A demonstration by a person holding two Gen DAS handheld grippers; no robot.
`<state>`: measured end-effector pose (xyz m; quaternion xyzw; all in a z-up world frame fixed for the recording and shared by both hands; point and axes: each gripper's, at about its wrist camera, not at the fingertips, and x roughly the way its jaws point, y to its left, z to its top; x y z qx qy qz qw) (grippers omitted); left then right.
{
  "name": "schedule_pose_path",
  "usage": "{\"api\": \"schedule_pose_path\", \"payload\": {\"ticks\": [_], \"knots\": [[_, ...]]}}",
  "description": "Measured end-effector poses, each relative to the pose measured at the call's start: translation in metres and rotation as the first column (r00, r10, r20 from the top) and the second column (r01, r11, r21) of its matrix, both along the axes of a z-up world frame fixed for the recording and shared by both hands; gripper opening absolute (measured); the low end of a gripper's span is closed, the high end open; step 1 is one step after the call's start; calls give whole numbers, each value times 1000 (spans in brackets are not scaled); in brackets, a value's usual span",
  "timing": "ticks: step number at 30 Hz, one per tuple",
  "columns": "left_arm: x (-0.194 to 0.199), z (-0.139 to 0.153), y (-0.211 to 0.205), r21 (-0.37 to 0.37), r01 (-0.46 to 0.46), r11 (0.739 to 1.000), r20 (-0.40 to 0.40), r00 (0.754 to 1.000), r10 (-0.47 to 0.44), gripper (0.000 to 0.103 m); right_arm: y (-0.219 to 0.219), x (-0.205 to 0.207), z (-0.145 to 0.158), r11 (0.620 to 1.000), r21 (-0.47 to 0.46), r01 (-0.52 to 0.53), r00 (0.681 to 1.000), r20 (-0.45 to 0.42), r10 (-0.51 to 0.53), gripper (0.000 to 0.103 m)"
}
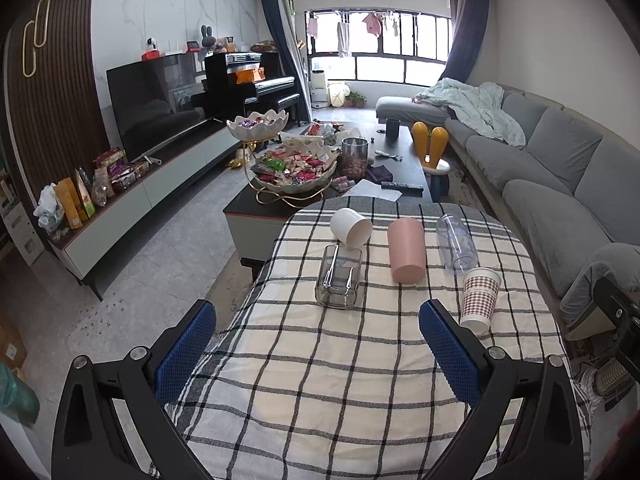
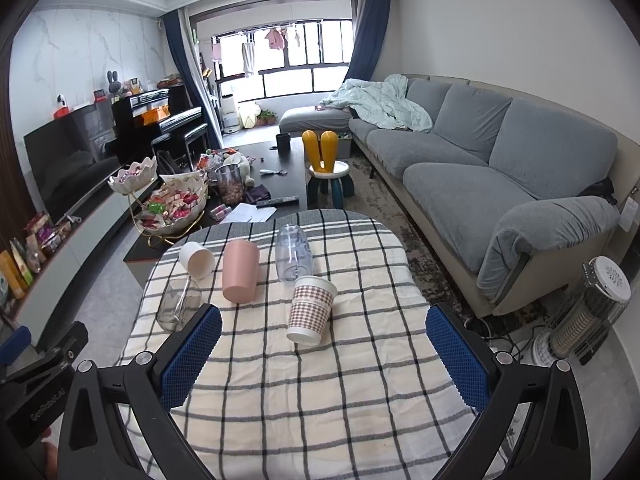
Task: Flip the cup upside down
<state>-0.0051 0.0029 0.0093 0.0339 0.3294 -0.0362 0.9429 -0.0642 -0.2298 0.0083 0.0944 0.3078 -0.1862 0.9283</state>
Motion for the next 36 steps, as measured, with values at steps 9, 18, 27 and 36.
{"api": "schedule_pose_path", "payload": {"ticks": [9,18,27,36], "knots": [[-2,-1,0,-5,18,1000,5,1000,-18,103,1,0,2,1000,-1,-3,1000,4,3,103],[-2,0,-2,-7,23,1000,5,1000,-23,103,2,-1,2,1000,-2,-3,1000,5,3,103],[-3,0,-6,-8,26,1000,1,1000,-26,103,4,-1,1,1000,-2,-3,1000,5,3,103],[-1,-2,-3,-6,22,1000,-6,1000,-22,103,4,-1,0,1000,-2,-5,1000,4,5,103]]}}
